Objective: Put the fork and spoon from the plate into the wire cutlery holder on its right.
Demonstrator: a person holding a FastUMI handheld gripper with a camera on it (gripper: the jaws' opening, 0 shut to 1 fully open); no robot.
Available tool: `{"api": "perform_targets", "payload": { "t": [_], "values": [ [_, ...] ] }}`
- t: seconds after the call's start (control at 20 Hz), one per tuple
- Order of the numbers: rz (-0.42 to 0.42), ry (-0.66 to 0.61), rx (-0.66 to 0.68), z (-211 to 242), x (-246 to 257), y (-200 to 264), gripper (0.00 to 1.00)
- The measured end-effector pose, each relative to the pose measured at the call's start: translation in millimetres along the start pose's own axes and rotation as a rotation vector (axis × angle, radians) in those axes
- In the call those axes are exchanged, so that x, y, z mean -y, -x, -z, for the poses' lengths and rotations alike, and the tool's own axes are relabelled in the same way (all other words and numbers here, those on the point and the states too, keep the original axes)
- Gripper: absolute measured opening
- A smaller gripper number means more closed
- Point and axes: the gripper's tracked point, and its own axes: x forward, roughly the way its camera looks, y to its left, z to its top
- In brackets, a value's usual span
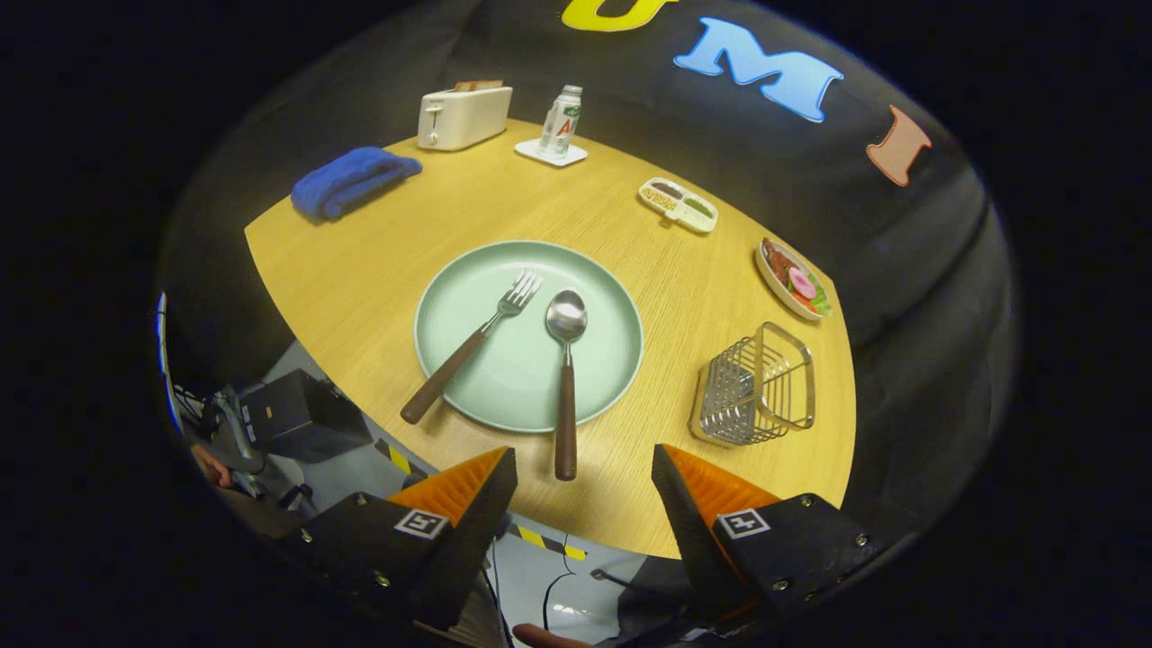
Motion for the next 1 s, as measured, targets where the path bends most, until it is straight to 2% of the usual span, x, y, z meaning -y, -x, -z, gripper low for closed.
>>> {"api": "perform_targets", "payload": {
  "t": [0.1,0.4,0.5,0.6,0.65,0.7,0.75,0.8,0.85,0.9,1.0],
  "values": [
    [-0.018,0.005,-0.033,5,-2,-8,0.88],
    [-0.044,0.004,-0.093,5,0,-28,0.88],
    [-0.086,-0.007,-0.114,4,-5,-32,0.88],
    [-0.119,-0.028,-0.135,4,-10,-37,0.70],
    [-0.121,-0.027,-0.140,3,-10,-40,0.70],
    [-0.137,-0.036,-0.143,4,-12,-43,0.58],
    [-0.136,-0.044,-0.144,2,-11,-40,0.52],
    [-0.141,-0.042,-0.130,-1,-13,-44,0.46],
    [-0.100,-0.031,-0.128,-4,-2,-42,0.46],
    [-0.113,-0.023,-0.148,4,-3,-49,0.13],
    [-0.107,-0.035,-0.153,-4,-1,-40,0.14]
  ]
}}
